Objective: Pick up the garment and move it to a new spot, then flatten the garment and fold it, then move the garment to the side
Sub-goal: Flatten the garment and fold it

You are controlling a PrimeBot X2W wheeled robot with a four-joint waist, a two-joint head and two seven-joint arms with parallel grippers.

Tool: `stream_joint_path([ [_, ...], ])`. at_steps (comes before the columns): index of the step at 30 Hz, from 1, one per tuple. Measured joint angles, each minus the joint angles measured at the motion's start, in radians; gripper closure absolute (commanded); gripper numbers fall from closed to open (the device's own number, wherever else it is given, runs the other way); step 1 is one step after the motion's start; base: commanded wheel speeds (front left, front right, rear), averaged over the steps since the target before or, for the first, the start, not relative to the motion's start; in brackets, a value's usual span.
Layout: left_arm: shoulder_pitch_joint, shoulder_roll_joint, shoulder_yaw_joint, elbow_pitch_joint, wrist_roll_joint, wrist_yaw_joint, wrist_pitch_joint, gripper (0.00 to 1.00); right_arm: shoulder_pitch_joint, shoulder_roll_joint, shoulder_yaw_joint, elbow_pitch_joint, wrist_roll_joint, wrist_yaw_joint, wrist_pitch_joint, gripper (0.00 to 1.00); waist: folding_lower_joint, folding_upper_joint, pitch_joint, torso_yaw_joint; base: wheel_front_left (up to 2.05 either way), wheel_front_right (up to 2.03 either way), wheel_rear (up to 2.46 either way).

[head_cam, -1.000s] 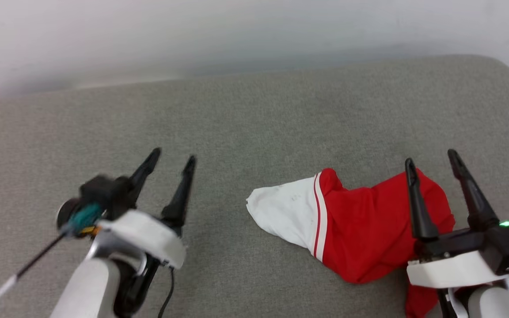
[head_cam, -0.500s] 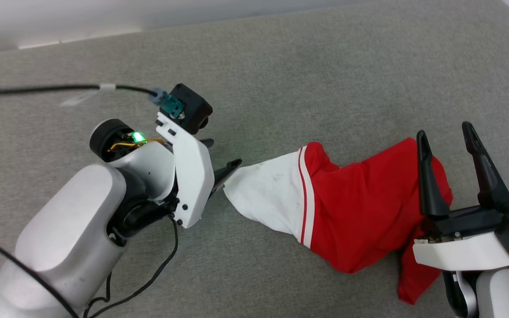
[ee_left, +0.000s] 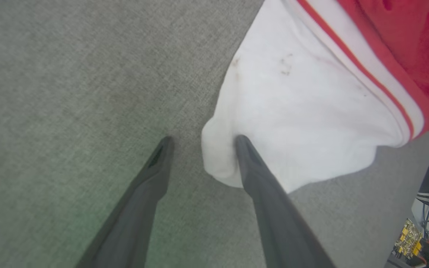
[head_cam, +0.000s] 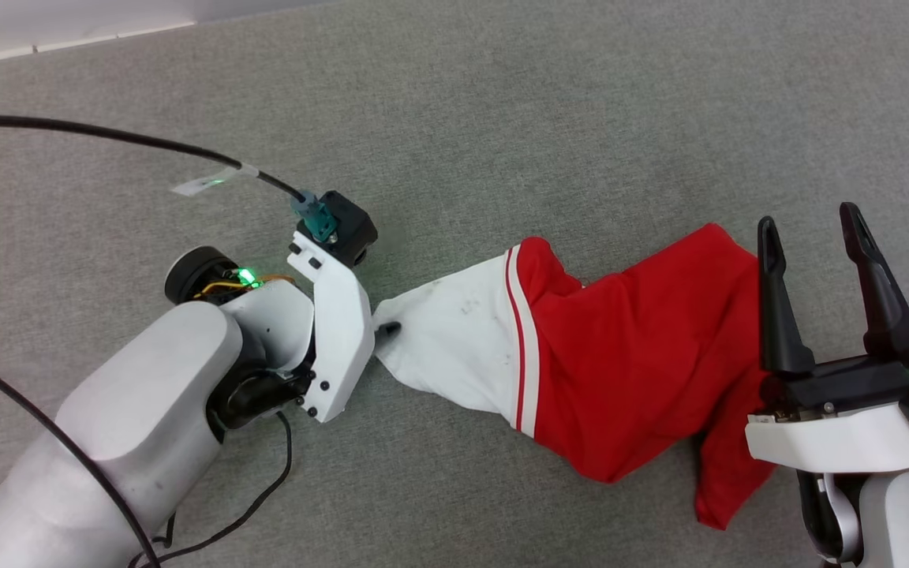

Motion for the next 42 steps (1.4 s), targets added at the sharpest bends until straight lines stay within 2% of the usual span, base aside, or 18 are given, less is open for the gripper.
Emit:
stream_joint_path([
  [4, 0.005, 0.006, 0.002, 0.040, -0.021, 0.000, -0.080, 1.00, 0.000, 0.000, 0.000, 0.004, -0.009, 0.000, 0.000, 0.00, 0.0000, 0.0000, -0.012, 0.014, 0.00, 0.00, 0.00],
  [10, 0.006, 0.008, 0.077, 0.106, -0.031, 0.002, -0.253, 1.00, 0.003, 0.000, -0.002, 0.015, -0.028, 0.000, 0.000, 0.00, 0.0000, 0.0000, -0.055, 0.042, 0.00, 0.00, 0.00],
  [15, 0.009, 0.027, 0.155, 0.134, -0.040, 0.030, -0.384, 1.00, 0.016, 0.000, 0.000, 0.025, -0.042, 0.000, 0.000, 0.00, -0.0001, 0.0000, -0.100, 0.077, 0.00, 0.00, 0.00],
  [18, 0.023, 0.068, 0.192, 0.145, -0.019, 0.048, -0.464, 1.00, 0.025, 0.000, 0.006, 0.031, -0.046, 0.000, 0.000, 0.00, -0.0001, 0.0000, -0.125, 0.100, 0.00, 0.00, 0.00],
  [22, 0.066, 0.100, 0.261, 0.147, -0.040, 0.094, -0.556, 1.00, 0.034, 0.000, 0.012, 0.039, -0.052, 0.000, 0.000, 0.00, -0.0002, 0.0000, -0.149, 0.127, 0.00, 0.00, 0.00],
  [25, 0.120, 0.127, 0.296, 0.148, -0.051, 0.132, -0.601, 1.00, 0.046, 0.000, 0.010, 0.044, -0.055, 0.000, 0.000, 0.00, -0.0002, 0.0000, -0.161, 0.144, 0.00, 0.00, 0.00],
  [29, 0.232, 0.143, 0.303, 0.156, -0.078, 0.148, -0.629, 1.00, 0.047, 0.000, 0.011, 0.051, -0.064, 0.000, 0.000, 0.00, -0.0002, 0.0000, -0.173, 0.158, 0.00, 0.00, 0.00],
  [30, 0.252, 0.143, 0.303, 0.160, -0.078, 0.153, -0.639, 0.84, 0.048, 0.000, 0.012, 0.053, -0.066, 0.000, 0.000, 0.00, -0.0002, 0.0000, -0.175, 0.161, 0.00, 0.00, 0.00],
  [31, 0.268, 0.143, 0.300, 0.165, -0.074, 0.159, -0.650, 0.19, 0.050, 0.000, 0.014, 0.055, -0.070, 0.000, 0.000, 0.00, -0.0001, 0.0000, -0.178, 0.163, 0.00, 0.00, 0.00],
  [32, 0.282, 0.142, 0.299, 0.169, -0.069, 0.169, -0.666, 0.00, 0.053, 0.000, 0.017, 0.057, -0.072, 0.000, 0.000, 0.00, -0.0002, 0.0000, -0.181, 0.166, 0.00, 0.00, 0.00],
  [35, 0.305, 0.119, 0.309, 0.162, -0.054, 0.181, -0.763, 0.00, 0.062, 0.000, 0.021, 0.065, -0.079, 0.000, 0.000, 0.00, -0.0001, 0.0000, -0.193, 0.173, 0.00, 0.00, 0.00],
  [38, 0.315, 0.106, 0.334, 0.121, 0.003, 0.172, -0.947, 0.00, 0.063, 0.000, 0.027, 0.071, -0.081, 0.000, 0.000, 0.00, -0.0002, 0.0000, -0.212, 0.177, 0.00, 0.00, 0.00],
  [40, 0.342, 0.106, 0.345, 0.084, 0.041, 0.165, -0.995, 0.00, 0.070, 0.000, 0.026, 0.073, -0.081, 0.000, 0.000, 0.00, -0.0002, 0.0000, -0.228, 0.179, 0.00, 0.00, 0.00],
  [42, 0.404, 0.091, 0.390, -0.011, 0.147, 0.193, -1.008, 0.00, 0.086, 0.000, 0.025, 0.074, -0.086, 0.000, 0.000, 0.00, -0.0002, 0.0000, -0.252, 0.185, 0.00, 0.00, 0.00],
])
